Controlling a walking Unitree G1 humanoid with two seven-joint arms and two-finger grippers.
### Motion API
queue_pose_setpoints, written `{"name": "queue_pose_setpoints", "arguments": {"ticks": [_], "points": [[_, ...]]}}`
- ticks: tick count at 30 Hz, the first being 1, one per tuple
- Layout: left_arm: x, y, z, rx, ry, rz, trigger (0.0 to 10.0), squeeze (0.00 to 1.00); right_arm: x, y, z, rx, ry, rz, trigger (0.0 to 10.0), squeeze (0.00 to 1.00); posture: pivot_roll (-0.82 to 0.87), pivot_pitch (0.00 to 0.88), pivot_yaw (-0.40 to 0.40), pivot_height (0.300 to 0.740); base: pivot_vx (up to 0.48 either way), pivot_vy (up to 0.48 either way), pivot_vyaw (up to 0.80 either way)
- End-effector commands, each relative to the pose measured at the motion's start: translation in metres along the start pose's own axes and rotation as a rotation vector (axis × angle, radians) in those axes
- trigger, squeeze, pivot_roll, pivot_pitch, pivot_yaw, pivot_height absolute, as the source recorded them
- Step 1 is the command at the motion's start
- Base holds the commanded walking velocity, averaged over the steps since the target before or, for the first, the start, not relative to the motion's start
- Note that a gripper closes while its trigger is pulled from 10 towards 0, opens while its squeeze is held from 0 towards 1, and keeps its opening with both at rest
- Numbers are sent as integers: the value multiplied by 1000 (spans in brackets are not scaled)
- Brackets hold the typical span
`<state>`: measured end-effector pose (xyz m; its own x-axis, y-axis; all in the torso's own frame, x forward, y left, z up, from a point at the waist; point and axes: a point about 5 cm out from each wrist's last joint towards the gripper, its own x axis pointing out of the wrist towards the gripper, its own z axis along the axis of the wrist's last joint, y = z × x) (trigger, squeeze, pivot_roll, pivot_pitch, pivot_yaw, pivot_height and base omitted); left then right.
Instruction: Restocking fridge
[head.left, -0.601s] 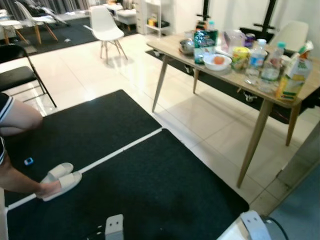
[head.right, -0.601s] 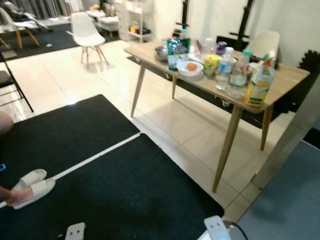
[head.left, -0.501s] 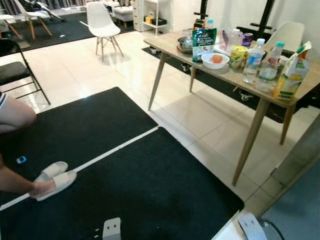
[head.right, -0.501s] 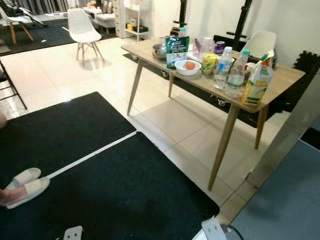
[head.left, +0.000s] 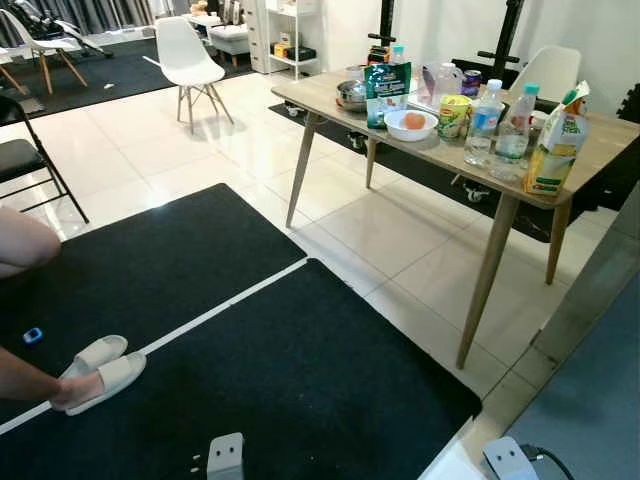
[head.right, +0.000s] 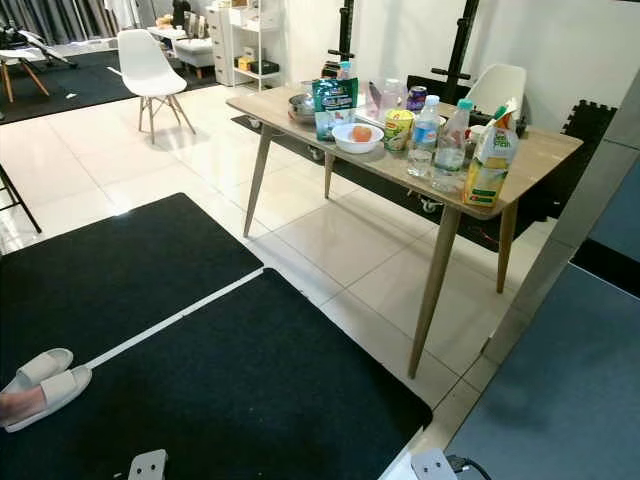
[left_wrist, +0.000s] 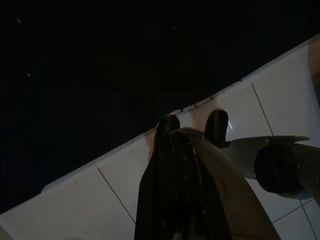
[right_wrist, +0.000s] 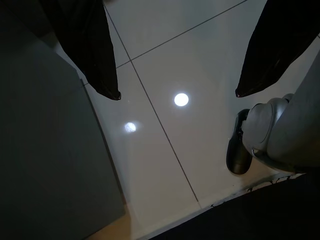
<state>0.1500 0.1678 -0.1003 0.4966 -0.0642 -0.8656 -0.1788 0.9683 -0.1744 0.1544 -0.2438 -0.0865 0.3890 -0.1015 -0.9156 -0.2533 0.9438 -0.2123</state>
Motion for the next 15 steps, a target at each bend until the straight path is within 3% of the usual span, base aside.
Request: {"name": "queue_pose_setpoints", "arguments": {"ticks": [1,4,9,12,15], "points": [[-1,6,-1,13,4,8,10000,0,0,0,1,-15,-2,-2,10000,0,-89,0,0,740,0,0,0],[-5,19,-5,12,8,19,10000,0,0,1,0,-20,-2,-1,10000,0,-90,0,0,740,0,0,0],[-6,23,-6,-2,2,22,10000,0,0,1,-1,-24,0,1,10000,0,-90,0,0,740,0,0,0],[-11,38,-12,-11,20,48,10000,0,0,2,-3,-26,6,5,10000,0,-92,0,0,740,0,0,0],[-12,42,-14,-4,30,54,10000,0,0,2,-3,-26,8,5,10000,0,-92,0,0,740,0,0,0]]}}
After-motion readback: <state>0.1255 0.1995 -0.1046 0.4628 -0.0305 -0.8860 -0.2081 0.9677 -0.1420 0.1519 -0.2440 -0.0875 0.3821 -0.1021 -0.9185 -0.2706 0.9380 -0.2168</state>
